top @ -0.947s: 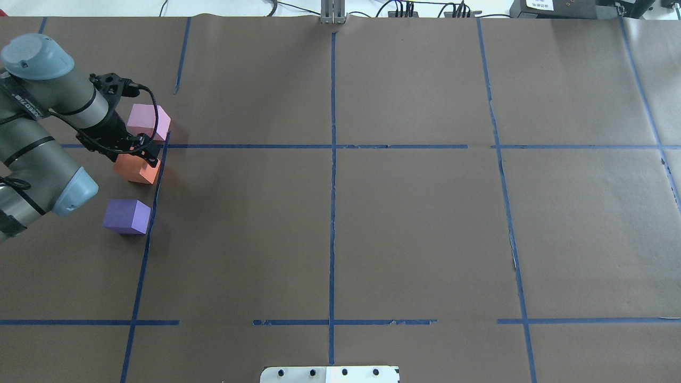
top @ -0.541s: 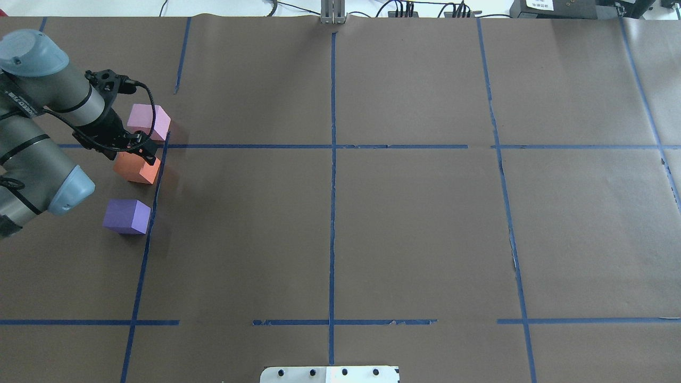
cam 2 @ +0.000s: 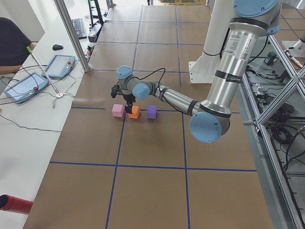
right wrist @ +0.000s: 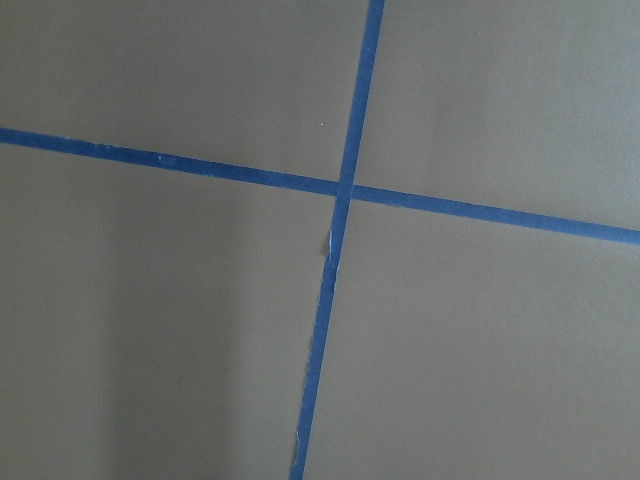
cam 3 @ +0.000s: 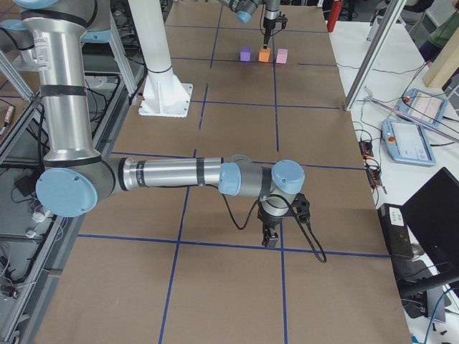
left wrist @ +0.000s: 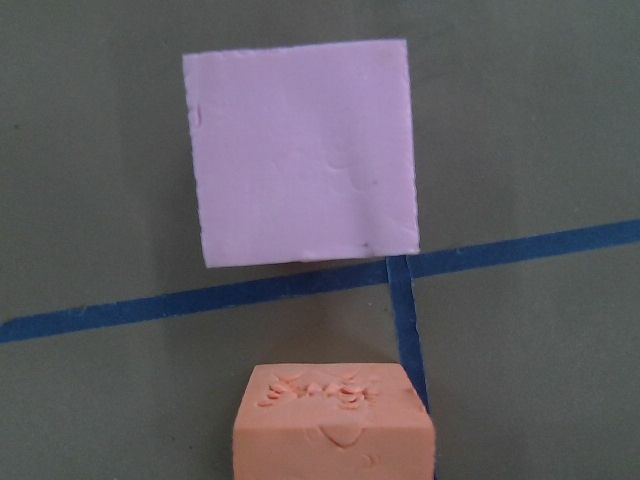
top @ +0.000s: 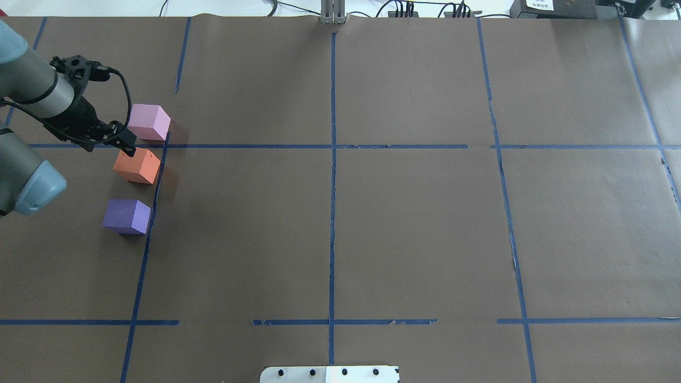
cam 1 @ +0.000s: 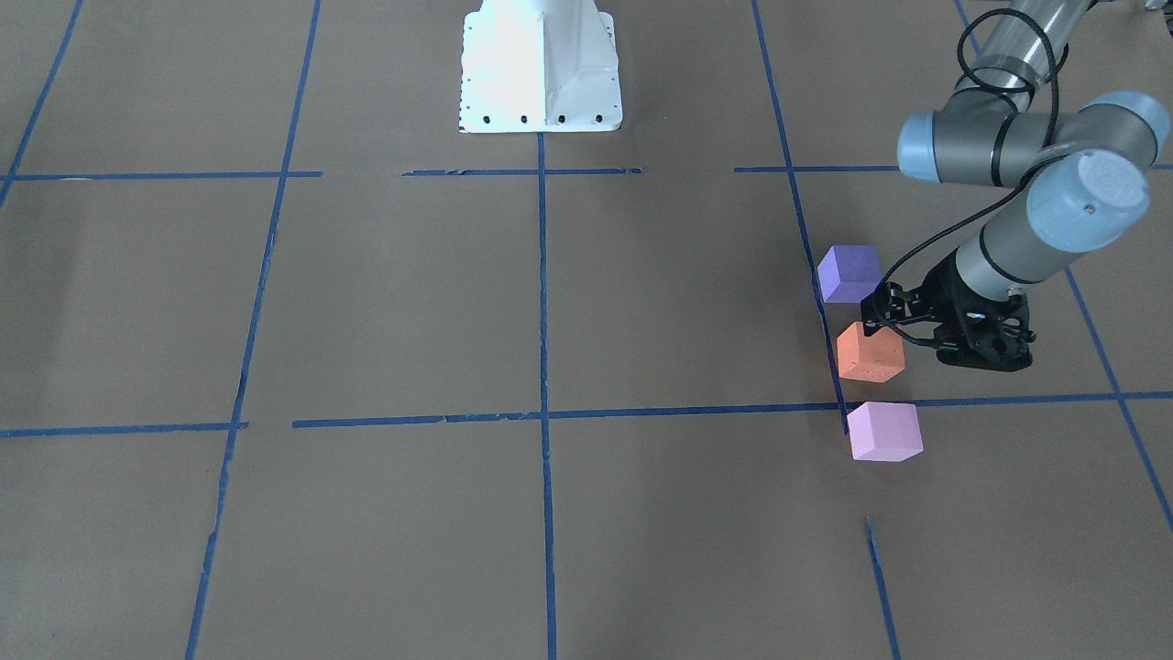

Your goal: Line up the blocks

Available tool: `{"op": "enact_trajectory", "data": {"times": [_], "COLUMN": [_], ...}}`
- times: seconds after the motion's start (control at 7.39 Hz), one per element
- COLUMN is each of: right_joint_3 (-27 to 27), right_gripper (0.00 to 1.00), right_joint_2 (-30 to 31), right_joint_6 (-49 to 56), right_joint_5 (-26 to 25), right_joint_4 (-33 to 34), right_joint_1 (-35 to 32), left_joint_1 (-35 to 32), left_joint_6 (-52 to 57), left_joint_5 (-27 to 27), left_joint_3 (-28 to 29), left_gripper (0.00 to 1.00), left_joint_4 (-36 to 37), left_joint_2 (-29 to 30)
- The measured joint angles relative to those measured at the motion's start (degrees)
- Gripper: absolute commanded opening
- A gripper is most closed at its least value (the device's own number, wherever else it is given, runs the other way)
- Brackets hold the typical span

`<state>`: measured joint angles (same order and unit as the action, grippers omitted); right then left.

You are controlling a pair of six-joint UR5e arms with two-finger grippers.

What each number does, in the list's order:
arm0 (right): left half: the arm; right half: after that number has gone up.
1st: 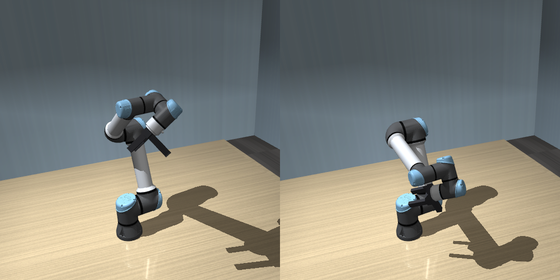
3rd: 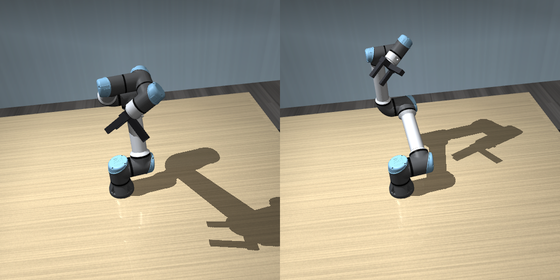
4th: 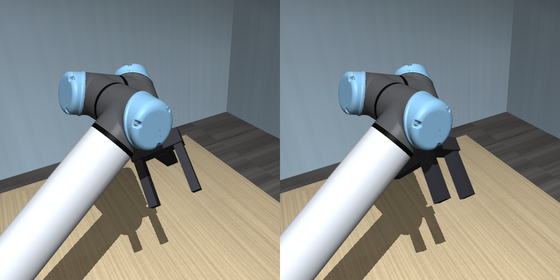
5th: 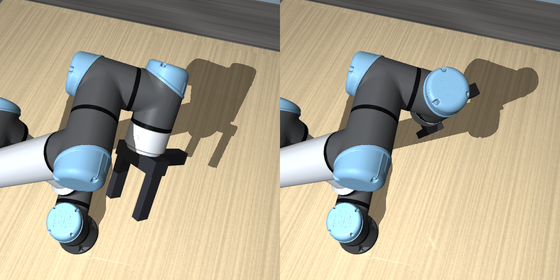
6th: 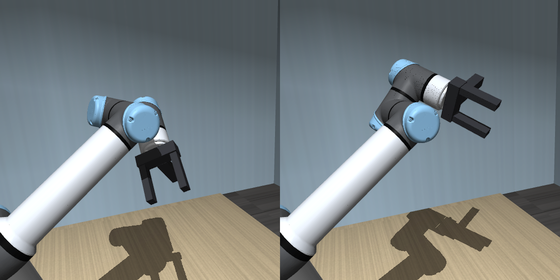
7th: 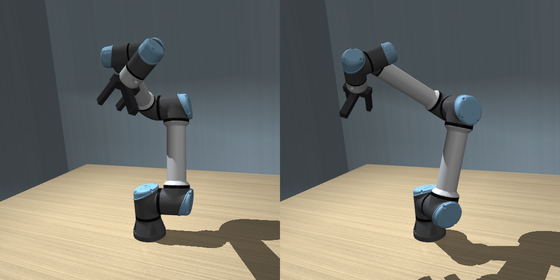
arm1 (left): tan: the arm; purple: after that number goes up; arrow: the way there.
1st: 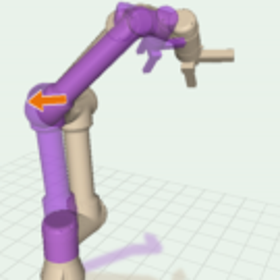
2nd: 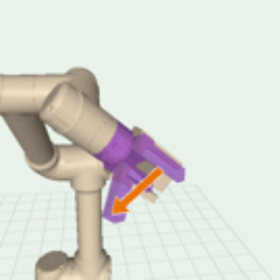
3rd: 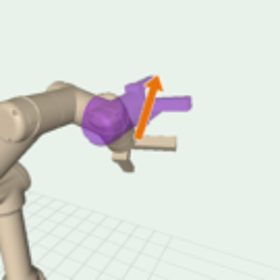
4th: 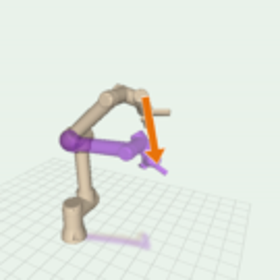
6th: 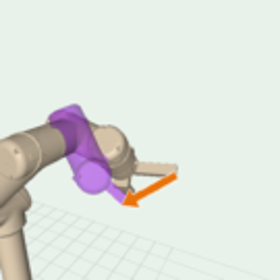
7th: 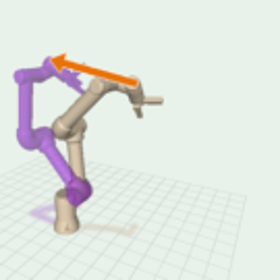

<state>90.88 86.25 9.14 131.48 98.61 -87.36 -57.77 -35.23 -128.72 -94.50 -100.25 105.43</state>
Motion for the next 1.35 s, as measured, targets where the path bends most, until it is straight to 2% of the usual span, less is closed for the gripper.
{"op": "enact_trajectory", "data": {"times": [0.27, 0.68, 0.95, 1.35], "right_joint_3": [0.00, 0.00, 0.00, 0.00], "right_gripper": [1.00, 1.00, 1.00, 1.00], "right_joint_2": [0.05, 0.06, 0.06, 0.06], "right_joint_6": [0.00, 0.00, 0.00, 0.00], "right_joint_5": [0.00, 0.00, 0.00, 0.00], "right_joint_4": [0.00, 0.00, 0.00, 0.00], "right_joint_1": [0.00, 0.00, 0.00, 0.00], "left_joint_1": [-4.69, -15.25, -21.23, -24.38], "left_joint_6": [1.55, 8.56, 17.75, 21.23], "left_joint_5": [0.04, -0.60, -2.68, -7.51], "left_joint_3": [-1.89, -2.48, -0.84, 3.01], "left_gripper": [1.00, 1.00, 1.00, 1.00], "left_joint_4": [-0.78, -4.09, -6.20, -11.42], "left_joint_2": [-4.66, -11.08, -14.15, -17.55]}}
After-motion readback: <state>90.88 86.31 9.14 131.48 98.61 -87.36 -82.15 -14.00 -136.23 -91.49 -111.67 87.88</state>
